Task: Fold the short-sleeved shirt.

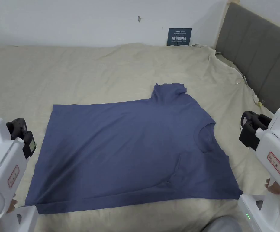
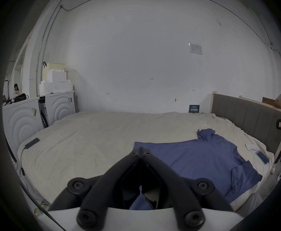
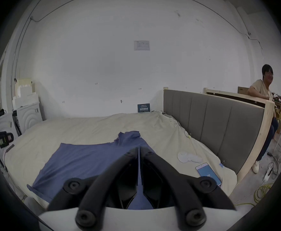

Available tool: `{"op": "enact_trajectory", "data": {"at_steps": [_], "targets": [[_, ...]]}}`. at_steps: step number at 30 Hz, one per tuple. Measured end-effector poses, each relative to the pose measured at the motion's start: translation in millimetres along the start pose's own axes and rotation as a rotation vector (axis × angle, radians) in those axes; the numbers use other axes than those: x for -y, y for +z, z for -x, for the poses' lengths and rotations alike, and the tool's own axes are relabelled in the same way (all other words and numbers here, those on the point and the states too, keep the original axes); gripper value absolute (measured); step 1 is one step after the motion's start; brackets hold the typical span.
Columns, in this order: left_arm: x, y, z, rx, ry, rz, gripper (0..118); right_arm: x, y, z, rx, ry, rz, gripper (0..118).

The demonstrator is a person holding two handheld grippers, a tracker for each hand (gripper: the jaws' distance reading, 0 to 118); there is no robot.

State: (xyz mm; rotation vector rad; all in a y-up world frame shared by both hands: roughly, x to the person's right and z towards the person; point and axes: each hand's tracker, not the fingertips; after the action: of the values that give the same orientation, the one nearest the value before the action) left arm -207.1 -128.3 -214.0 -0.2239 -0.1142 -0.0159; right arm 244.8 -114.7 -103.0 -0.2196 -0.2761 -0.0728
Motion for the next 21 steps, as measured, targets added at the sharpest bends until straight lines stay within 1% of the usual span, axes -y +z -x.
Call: {"op": "enact_trajectory", "data": {"at_steps": [3,8,12,13,14,15,16,17,18,19,20,21], "targets": [[2,0,-1,0.024,0.007,0.015,0,0,1,8,0.0,0.03,0.002,0],[5,-3,-3,0.039,0.029,0.04,0,3,-1,10,-0.018,0.012,0.021,0],[9,-5,3,0.053,0.027,0.098,0,3,-2,10,-0.029,-0.01,0.036,0],[11,-7,6,0.046,0.038,0.11,10,3,-3,9,-0.03,-0.016,0.04,0],[12,-9,10,0.048,0.052,0.138,23,3,-3,9,-0.03,-0.012,0.042,0],[14,-11,15,0.051,0.071,0.177,54,6,-6,6,-0.027,-0.009,0.046,0],[17,-15,19,0.047,0.093,0.215,82,7,-7,5,-0.025,-0.004,0.048,0],[21,-19,24,0.037,0.112,0.255,105,8,-8,5,-0.027,0.001,0.054,0],[26,-22,29,0.017,0.127,0.28,118,9,-9,4,-0.027,0.004,0.06,0],[31,-24,33,0.001,0.138,0.293,118,10,-7,7,-0.029,0.003,0.066,0],[35,-25,39,0.02,0.134,0.291,118,11,-7,8,-0.027,0.001,0.073,0],[39,-29,45,0.003,0.134,0.335,118,12,-7,7,-0.026,0.0,0.079,0]]}}
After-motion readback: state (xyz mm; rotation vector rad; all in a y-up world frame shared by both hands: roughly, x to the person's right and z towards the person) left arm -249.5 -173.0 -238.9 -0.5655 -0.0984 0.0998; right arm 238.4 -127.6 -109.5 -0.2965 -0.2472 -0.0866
